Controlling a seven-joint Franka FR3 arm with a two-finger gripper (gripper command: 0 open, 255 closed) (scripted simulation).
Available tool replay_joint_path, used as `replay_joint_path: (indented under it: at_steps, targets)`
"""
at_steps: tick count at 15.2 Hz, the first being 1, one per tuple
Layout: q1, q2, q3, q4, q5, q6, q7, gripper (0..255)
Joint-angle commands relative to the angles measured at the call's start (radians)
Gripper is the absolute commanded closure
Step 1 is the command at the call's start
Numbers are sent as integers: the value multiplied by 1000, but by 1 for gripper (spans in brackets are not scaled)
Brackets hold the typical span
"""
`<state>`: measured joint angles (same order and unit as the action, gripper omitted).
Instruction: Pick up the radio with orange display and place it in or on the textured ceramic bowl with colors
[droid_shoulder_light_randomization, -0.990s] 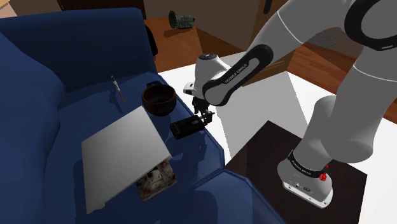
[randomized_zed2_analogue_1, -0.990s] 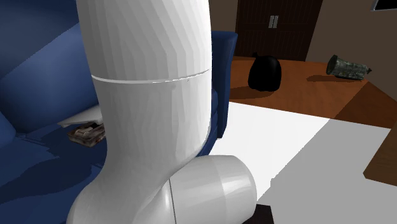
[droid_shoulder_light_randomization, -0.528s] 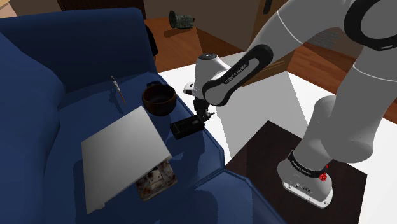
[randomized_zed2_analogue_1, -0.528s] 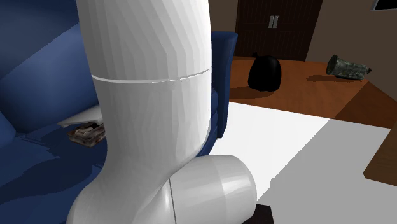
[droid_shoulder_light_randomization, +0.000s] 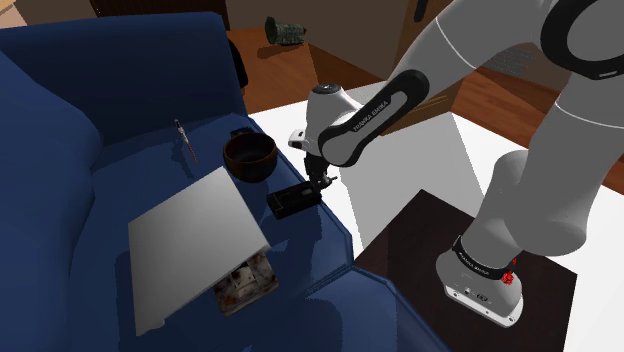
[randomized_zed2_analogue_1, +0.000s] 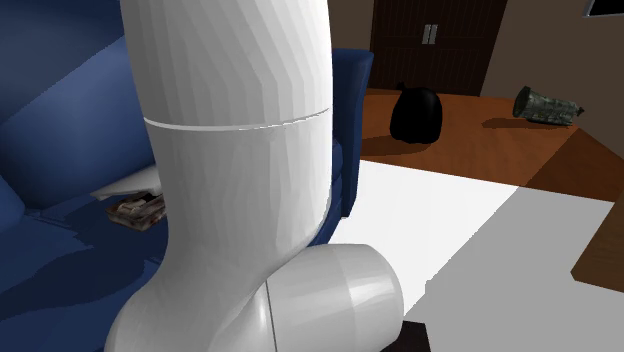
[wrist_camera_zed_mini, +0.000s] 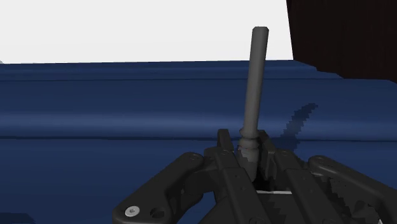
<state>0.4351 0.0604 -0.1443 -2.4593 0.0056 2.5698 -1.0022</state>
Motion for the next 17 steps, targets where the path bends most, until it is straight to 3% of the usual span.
replay_joint_path:
  at_steps: [1, 17]
  targets:
    - [0, -12, 0, 2, -3, -14, 2, 255]
    - [-1, -173, 1, 69, -36, -241, 25, 255]
